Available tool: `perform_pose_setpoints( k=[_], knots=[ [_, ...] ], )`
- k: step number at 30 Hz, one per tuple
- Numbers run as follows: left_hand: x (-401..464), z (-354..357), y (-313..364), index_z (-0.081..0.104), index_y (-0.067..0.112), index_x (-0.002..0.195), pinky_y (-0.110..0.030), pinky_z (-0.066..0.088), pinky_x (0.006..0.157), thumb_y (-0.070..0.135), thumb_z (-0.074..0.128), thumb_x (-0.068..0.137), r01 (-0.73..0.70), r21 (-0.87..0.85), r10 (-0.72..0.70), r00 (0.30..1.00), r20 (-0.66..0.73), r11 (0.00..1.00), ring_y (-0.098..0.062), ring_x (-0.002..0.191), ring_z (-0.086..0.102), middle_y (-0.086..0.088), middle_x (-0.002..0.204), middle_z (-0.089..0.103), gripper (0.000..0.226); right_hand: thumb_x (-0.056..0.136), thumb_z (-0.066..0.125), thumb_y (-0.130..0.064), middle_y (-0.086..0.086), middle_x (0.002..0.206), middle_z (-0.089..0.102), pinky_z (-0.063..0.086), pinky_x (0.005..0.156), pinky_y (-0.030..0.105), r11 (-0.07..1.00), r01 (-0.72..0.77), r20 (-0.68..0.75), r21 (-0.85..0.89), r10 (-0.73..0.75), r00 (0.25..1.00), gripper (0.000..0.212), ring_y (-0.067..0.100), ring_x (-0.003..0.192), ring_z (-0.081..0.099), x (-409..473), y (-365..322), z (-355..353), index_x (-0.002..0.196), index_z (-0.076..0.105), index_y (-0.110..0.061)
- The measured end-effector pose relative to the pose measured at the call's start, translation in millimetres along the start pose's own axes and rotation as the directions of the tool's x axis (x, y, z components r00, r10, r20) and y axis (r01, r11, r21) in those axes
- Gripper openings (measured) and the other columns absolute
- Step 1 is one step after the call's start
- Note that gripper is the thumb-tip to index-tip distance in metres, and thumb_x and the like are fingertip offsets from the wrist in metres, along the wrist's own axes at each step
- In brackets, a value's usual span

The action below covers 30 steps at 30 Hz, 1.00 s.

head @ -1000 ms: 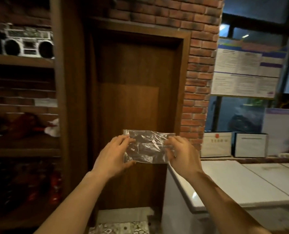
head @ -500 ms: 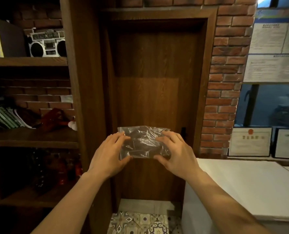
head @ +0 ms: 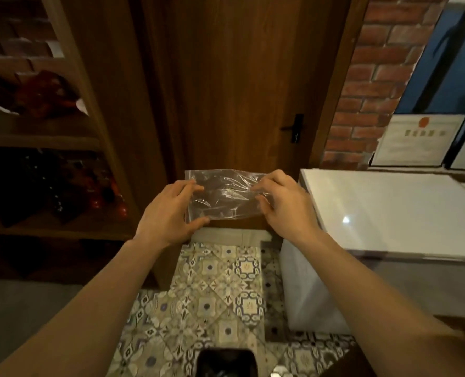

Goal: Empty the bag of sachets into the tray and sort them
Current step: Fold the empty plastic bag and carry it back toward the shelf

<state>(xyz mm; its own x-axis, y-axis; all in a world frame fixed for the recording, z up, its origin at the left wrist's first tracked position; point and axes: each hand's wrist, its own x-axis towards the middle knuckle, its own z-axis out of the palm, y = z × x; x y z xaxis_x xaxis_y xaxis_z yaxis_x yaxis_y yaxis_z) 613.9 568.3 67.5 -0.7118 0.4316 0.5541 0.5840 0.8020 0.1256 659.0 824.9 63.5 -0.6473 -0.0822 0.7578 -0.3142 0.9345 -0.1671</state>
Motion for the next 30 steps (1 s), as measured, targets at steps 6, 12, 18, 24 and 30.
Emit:
perform_pose_setpoints(
  k=[6, 12, 18, 24, 30],
  knots=[
    [-43.0, 82.2, -0.6, 0.043, 0.028, 0.143, -0.039, 0.043, 0.107, 0.056, 0.071, 0.083, 0.031, -0.055, -0.021, 0.985, 0.17, 0.998, -0.018, 0.137, 0.042, 0.004, 0.152, 0.042, 0.072, 0.091, 0.07, -0.02, -0.003, 0.1, 0.063, 0.048, 0.062, 0.03, 0.988, -0.143, 0.11, 0.059, 0.135, 0.985, 0.015, 0.01, 0.077, 0.052, -72.1, 28.1, 47.4, 0.106, 0.071, -0.023],
    [-105.6, 150.3, -44.4, 0.041, 0.034, 0.143, -0.041, 0.047, 0.102, 0.061, 0.068, 0.082, 0.112, -0.121, -0.067, 0.943, 0.327, 0.986, -0.014, 0.137, 0.042, 0.01, 0.155, 0.037, 0.072, 0.09, 0.073, -0.019, -0.002, 0.103, 0.069, 0.051, 0.07, 0.032, 0.965, -0.248, 0.29, 0.083, 0.215, 0.933, 0.015, 0.017, 0.087, 0.062, -136.1, 18.9, 111.1, 0.105, 0.069, -0.019],
    [-171.2, 215.0, -78.0, 0.042, 0.032, 0.143, -0.039, 0.048, 0.099, 0.055, 0.067, 0.086, 0.192, -0.135, -0.107, 0.875, 0.472, 0.972, -0.017, 0.133, 0.048, 0.009, 0.152, 0.042, 0.066, 0.089, 0.072, -0.023, 0.001, 0.105, 0.072, 0.056, 0.07, 0.038, 0.931, -0.359, 0.525, -0.063, 0.336, 0.782, 0.016, 0.025, 0.088, 0.067, -216.9, 11.1, 168.9, 0.104, 0.068, -0.024],
    [-246.3, 261.5, -92.0, 0.04, 0.034, 0.142, -0.042, 0.05, 0.099, 0.059, 0.063, 0.087, 0.297, -0.141, -0.157, 0.785, 0.6, 0.944, -0.02, 0.133, 0.049, 0.008, 0.15, 0.046, 0.064, 0.092, 0.066, -0.036, 0.0, 0.103, 0.072, 0.058, 0.079, 0.035, 0.849, -0.405, 0.757, -0.341, 0.503, 0.416, 0.019, 0.022, 0.091, 0.068, -309.1, -6.5, 212.2, 0.11, 0.065, -0.031],
    [-307.1, 293.0, -103.1, 0.038, 0.041, 0.14, -0.043, 0.054, 0.094, 0.063, 0.061, 0.086, 0.373, -0.132, -0.186, 0.703, 0.687, 0.918, -0.017, 0.127, 0.054, 0.01, 0.147, 0.047, 0.063, 0.094, 0.063, -0.037, 0.003, 0.106, 0.068, 0.056, 0.082, 0.038, 0.794, -0.41, 0.768, -0.449, 0.577, 0.277, 0.025, 0.023, 0.098, 0.063, -379.4, -22.8, 244.0, 0.114, 0.062, -0.023]
  ],
)
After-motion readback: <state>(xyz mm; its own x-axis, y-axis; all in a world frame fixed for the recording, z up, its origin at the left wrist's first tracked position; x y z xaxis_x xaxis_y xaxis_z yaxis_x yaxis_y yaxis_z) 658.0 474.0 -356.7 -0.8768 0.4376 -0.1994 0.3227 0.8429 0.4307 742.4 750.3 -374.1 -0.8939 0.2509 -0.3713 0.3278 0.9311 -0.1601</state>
